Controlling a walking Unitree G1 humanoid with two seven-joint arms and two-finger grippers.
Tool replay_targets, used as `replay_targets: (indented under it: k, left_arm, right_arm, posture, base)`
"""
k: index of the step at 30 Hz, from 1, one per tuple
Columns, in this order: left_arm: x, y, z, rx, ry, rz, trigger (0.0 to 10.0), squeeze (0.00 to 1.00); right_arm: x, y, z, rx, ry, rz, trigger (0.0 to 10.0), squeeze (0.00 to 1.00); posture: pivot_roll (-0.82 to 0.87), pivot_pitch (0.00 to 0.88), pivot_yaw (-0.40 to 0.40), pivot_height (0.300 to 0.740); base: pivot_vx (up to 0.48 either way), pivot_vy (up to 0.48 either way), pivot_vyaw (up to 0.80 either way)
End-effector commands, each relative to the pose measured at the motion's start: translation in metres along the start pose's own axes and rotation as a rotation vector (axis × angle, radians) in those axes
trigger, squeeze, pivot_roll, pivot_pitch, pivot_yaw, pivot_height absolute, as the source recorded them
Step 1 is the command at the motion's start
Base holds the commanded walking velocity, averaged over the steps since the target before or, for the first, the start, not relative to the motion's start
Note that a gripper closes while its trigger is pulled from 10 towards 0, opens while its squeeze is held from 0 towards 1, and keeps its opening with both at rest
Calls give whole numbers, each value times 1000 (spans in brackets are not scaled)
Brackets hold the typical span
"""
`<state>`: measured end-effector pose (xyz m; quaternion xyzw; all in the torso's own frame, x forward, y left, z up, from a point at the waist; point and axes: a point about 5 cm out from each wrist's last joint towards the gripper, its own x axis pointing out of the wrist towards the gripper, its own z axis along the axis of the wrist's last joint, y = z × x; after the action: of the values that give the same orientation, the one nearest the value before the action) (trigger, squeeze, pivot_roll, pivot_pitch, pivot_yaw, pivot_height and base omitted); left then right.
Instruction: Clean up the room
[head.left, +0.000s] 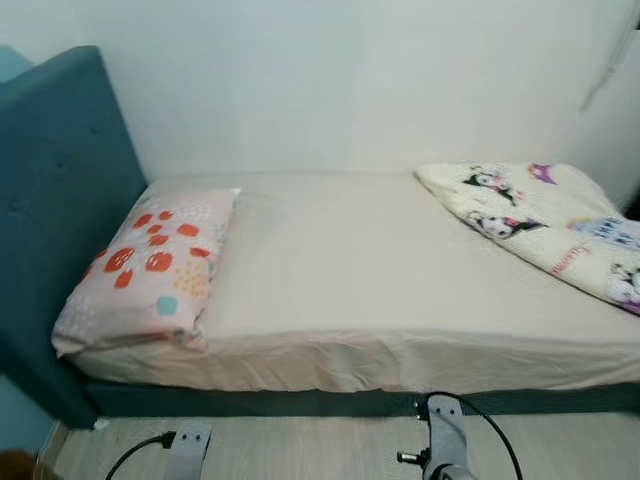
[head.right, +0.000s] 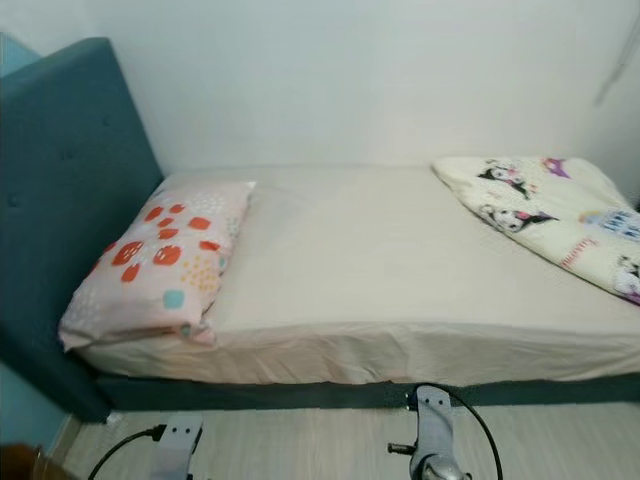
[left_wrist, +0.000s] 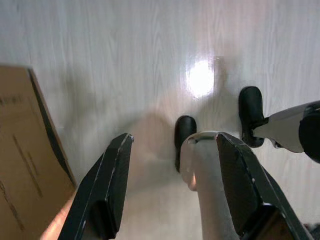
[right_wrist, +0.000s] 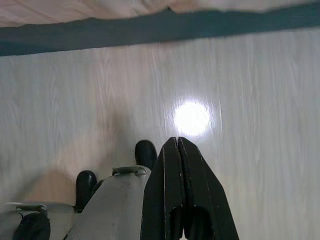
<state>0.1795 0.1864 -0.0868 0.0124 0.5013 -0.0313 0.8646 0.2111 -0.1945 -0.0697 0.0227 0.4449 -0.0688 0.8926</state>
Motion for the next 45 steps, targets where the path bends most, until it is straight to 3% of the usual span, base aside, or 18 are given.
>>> replay_targets:
  k: [1, 45]
  left_arm:
    - [0, -1, -2, 16, 11, -7, 10000, 0]
    - [-1, 3, 0, 1, 5, -2, 10000, 0]
  right_arm:
    - [0, -2, 6, 11, -24, -6, 10000, 0]
    - [1, 2, 11, 16, -49, -5, 10000, 0]
  posture:
    - [-8, 8, -5, 721]
    - [-4, 7, 1, 721]
  base:
    - [0, -480, 0]
    - [0, -480, 0]
